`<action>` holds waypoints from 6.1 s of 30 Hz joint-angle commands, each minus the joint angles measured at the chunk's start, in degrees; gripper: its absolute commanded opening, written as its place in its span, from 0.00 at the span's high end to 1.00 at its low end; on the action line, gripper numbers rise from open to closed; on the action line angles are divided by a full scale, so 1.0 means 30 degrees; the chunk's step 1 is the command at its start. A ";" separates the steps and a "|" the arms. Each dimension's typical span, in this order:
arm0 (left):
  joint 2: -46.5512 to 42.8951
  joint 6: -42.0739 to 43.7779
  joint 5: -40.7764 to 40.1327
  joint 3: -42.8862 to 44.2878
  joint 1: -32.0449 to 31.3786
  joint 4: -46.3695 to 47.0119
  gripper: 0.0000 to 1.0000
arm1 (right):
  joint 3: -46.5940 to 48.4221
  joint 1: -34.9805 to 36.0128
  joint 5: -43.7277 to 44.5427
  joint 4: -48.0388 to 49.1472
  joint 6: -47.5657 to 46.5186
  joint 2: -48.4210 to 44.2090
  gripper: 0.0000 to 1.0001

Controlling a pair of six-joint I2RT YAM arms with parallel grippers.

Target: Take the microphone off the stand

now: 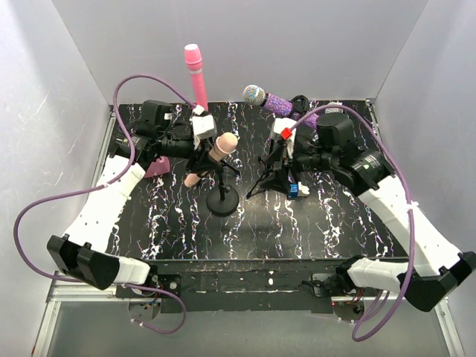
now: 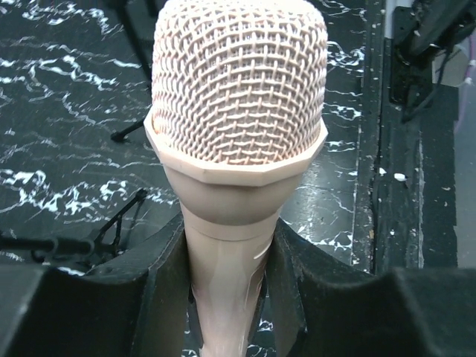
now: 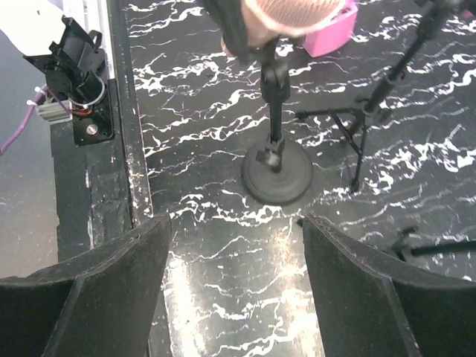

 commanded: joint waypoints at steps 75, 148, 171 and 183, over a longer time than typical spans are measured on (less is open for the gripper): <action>-0.5246 -0.1046 -0.7831 0.4677 0.0553 -0.1330 1.00 | -0.5277 0.2871 0.0556 1.3033 0.2283 0.3885 0.99; -1.1867 0.0938 -0.5500 -1.2179 0.8025 0.0136 0.02 | -0.2927 0.1758 0.1753 0.4038 0.1539 0.0931 0.21; -0.1381 0.4694 0.1359 -0.2590 -0.0671 -0.1334 0.07 | -0.7412 0.1757 0.1432 0.4300 0.2952 -0.1768 0.23; -0.1673 0.1654 -0.1982 -0.2999 -0.3253 0.1505 0.41 | -0.7767 0.1786 0.0497 0.5472 0.4502 -0.0543 0.24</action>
